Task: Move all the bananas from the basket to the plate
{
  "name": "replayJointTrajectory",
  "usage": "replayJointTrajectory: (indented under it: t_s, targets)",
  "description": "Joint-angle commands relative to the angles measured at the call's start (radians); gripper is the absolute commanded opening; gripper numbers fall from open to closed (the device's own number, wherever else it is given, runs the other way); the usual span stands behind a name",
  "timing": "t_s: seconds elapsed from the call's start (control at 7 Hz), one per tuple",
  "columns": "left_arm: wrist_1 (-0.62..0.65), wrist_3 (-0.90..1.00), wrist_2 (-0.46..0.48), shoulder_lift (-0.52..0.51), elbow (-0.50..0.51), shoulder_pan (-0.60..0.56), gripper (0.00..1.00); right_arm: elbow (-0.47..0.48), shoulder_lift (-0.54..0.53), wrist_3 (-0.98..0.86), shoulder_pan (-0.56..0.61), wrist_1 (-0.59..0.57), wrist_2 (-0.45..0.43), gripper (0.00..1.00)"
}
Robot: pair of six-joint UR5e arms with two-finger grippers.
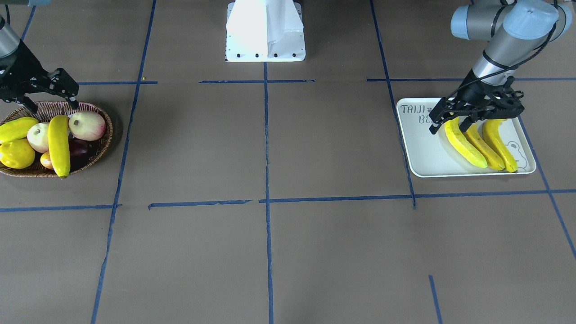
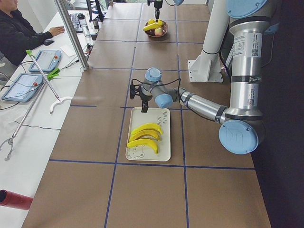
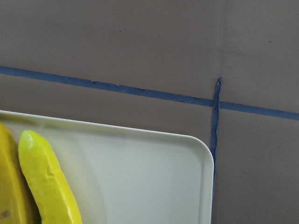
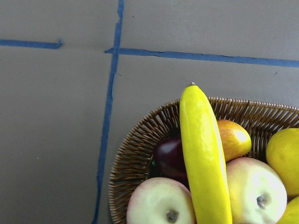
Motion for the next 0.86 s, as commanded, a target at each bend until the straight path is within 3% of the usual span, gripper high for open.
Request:
replayJointTrajectory:
  t_s: [0.0,0.14,0.57,0.71]
  targets:
    - [0.002,-0.001,-0.002,-0.020,0.010,0.001,1.00,-0.078,0.005,-0.049,-0.006,0.003,-0.002,0.99]
    - [0.002,-0.001,-0.002,-0.023,0.011,0.001,1.00,-0.096,0.007,-0.061,-0.008,0.001,-0.002,0.90]
    - [0.002,-0.001,-0.002,-0.024,0.008,0.001,1.00,-0.152,0.041,-0.063,-0.037,-0.002,-0.019,0.87]
    - [0.002,0.001,-0.002,-0.026,0.007,0.001,1.00,-0.152,0.041,-0.064,-0.035,-0.003,-0.017,0.75]
